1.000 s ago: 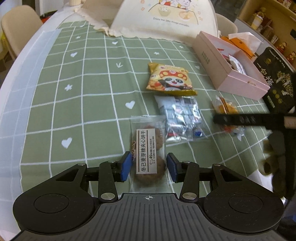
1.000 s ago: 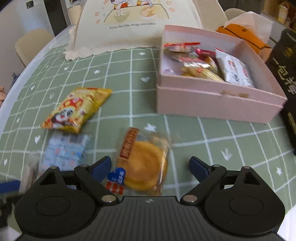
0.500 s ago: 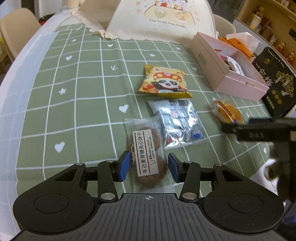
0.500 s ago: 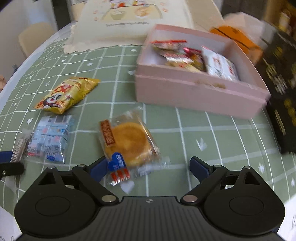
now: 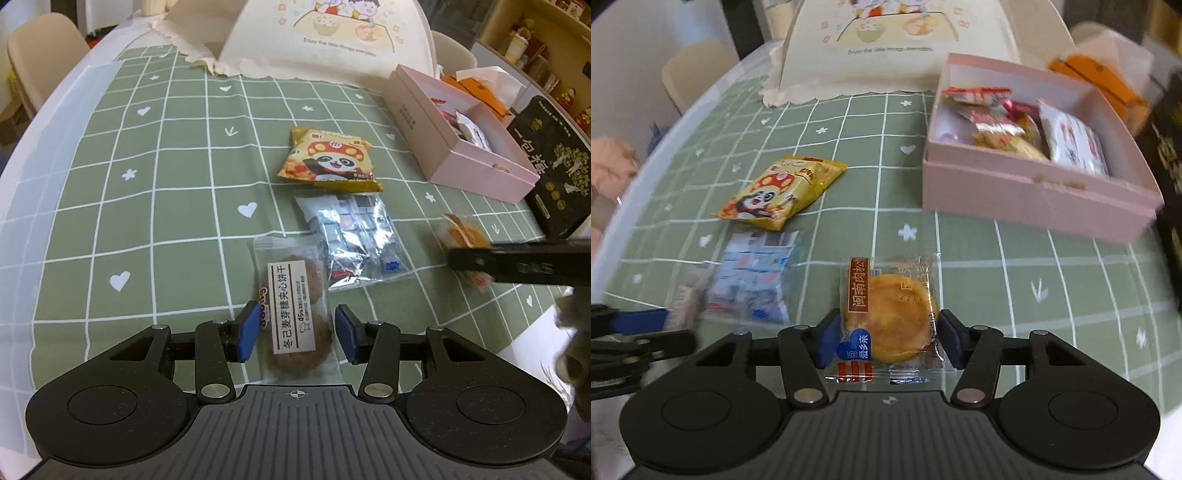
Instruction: Organize snacks
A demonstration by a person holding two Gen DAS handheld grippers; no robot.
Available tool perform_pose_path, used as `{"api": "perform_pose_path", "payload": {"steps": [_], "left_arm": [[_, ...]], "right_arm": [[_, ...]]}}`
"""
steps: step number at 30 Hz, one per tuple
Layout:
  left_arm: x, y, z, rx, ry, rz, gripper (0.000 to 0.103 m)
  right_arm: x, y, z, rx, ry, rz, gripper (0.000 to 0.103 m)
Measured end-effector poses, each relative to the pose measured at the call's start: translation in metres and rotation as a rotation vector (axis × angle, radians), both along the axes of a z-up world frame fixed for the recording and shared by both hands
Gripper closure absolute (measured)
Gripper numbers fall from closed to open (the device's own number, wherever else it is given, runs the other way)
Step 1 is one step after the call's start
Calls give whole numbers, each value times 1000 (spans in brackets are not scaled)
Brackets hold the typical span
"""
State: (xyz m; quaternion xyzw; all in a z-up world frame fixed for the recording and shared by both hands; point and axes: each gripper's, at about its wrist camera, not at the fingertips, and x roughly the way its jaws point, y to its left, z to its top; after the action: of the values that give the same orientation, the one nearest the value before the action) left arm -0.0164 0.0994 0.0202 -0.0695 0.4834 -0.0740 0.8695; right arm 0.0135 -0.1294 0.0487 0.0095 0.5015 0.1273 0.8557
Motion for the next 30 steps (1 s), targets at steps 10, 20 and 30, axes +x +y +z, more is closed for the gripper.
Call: {"api": "perform_pose_path", "payload": {"steps": [10, 20, 30], "left_arm": [[-13, 2, 1, -46, -3, -10, 62], [-32, -52, 69, -122, -219, -261, 62], [97, -136, 201, -157, -571, -335, 61]], "right_arm": [[-28, -37, 8, 10, -8, -77, 47], [-46, -69, 35, -40, -76, -131, 47], [-37, -86, 74, -82, -182, -115, 47]]}}
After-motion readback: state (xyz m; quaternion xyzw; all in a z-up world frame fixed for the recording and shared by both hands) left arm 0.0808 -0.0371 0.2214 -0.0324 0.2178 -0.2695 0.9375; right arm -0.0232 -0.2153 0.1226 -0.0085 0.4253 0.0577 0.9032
